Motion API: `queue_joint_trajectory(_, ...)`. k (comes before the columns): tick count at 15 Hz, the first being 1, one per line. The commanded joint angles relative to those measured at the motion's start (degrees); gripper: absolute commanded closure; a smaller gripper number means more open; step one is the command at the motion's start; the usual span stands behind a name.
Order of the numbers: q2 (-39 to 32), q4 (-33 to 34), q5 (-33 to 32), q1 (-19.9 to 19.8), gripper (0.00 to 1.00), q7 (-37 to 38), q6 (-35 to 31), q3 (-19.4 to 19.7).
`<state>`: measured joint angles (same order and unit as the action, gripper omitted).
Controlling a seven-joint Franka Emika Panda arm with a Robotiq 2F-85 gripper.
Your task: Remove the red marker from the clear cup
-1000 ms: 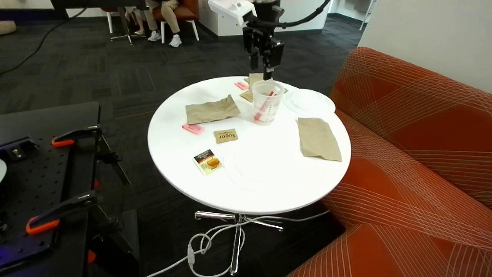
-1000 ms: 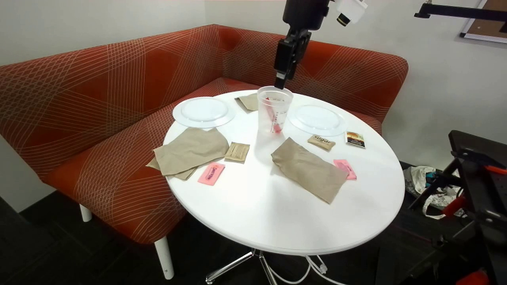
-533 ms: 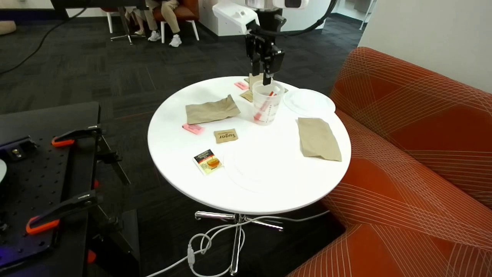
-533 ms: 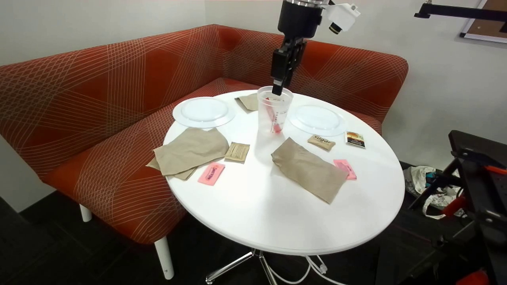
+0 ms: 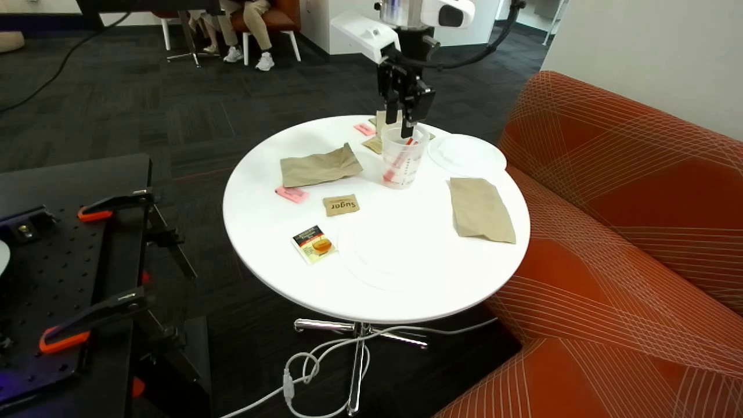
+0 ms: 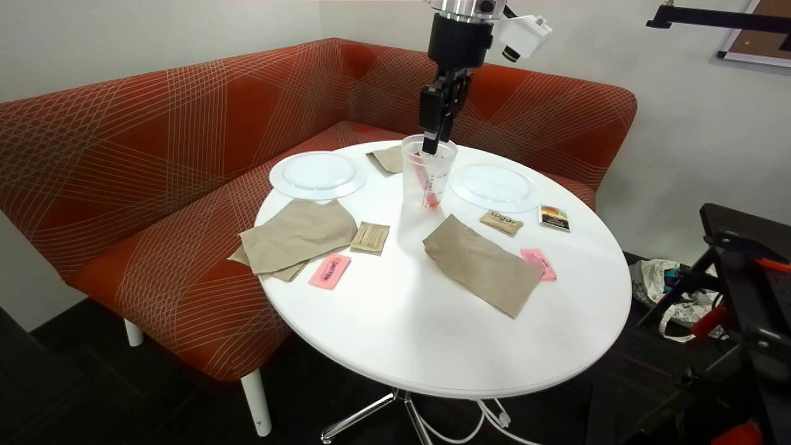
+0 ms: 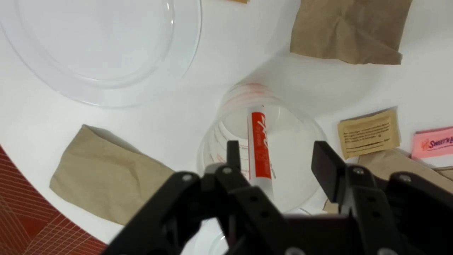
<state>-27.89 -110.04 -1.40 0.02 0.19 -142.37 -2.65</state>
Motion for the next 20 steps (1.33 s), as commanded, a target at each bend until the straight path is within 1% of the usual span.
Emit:
queue_joint_trajectory(1, -1.8, 3.2, 1.4, -0.3, 0.46, -0.7, 2.9, 0.3)
queue_joint_trajectory(2, -2.1, 3.6, 1.4, -0.4, 0.48, -0.8, 3.2, 0.4)
queue_joint_trajectory(4, -2.8, 4.5, 1.4, -0.3, 0.46, -0.6, 3.6, 0.5)
queue_joint_trajectory(9, -4.1, 6.2, 1.4, -0.3, 0.46, -0.7, 4.4, 0.5)
queue_joint_trajectory(20, -8.0, 9.3, 0.8, 0.5, 0.46, 0.6, 2.4, 1.0)
